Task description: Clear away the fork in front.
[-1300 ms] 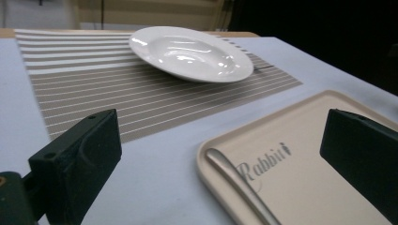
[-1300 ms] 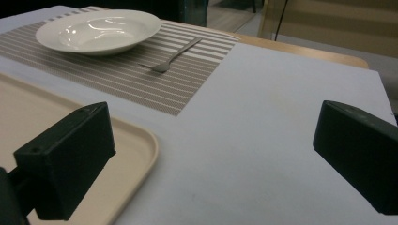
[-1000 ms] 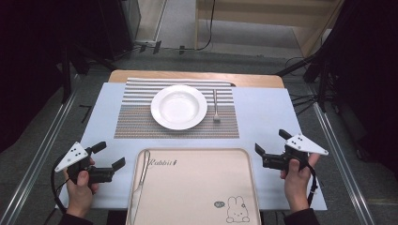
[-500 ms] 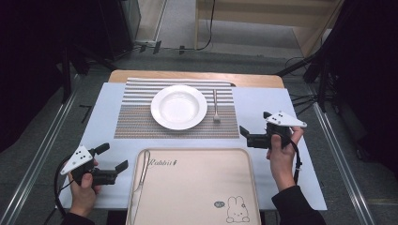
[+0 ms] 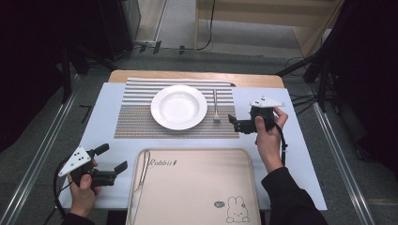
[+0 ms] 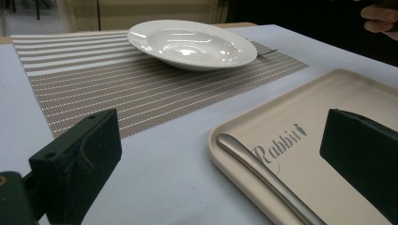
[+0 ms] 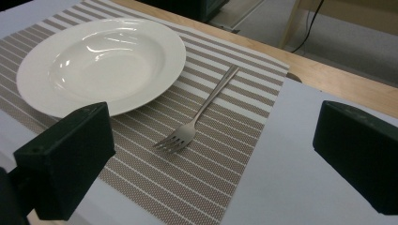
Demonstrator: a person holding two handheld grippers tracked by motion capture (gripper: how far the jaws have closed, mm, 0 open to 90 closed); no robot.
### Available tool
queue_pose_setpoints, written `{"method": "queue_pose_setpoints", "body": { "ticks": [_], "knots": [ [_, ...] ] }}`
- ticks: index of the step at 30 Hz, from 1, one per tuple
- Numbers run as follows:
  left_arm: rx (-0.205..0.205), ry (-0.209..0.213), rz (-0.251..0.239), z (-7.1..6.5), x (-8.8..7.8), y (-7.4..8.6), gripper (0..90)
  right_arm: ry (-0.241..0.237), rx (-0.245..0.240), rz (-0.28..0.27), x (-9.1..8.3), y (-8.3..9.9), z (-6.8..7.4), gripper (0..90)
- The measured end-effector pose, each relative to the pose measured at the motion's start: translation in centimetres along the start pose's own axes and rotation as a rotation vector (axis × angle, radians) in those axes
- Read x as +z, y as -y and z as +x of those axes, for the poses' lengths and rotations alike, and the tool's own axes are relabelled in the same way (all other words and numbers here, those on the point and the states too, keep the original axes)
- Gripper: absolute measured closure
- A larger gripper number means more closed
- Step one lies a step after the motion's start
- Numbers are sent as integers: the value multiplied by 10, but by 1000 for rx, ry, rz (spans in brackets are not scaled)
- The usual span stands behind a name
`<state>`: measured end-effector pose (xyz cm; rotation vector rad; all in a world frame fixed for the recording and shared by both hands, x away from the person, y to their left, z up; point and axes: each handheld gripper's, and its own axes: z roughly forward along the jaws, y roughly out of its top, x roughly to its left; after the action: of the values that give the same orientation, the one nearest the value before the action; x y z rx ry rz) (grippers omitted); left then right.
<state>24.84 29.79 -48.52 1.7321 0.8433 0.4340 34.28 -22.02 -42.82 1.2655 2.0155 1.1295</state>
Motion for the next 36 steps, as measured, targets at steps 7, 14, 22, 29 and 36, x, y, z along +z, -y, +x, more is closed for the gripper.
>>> {"method": "queue_pose_setpoints", "body": {
  "ticks": [7,14,22,29,36],
  "knots": [
    [-2,4,0,0,0,0,0,-11,22,39,23,-10,-5,0],
    [-4,6,3,0,0,0,0,-12,31,119,48,-13,-7,0],
    [-8,-2,5,0,1,0,0,3,55,196,74,-17,-8,0],
    [-11,-4,3,1,1,0,0,96,124,217,96,-20,-7,308],
    [-10,-1,2,1,1,0,0,97,161,275,117,-21,-4,471]
  ]
}}
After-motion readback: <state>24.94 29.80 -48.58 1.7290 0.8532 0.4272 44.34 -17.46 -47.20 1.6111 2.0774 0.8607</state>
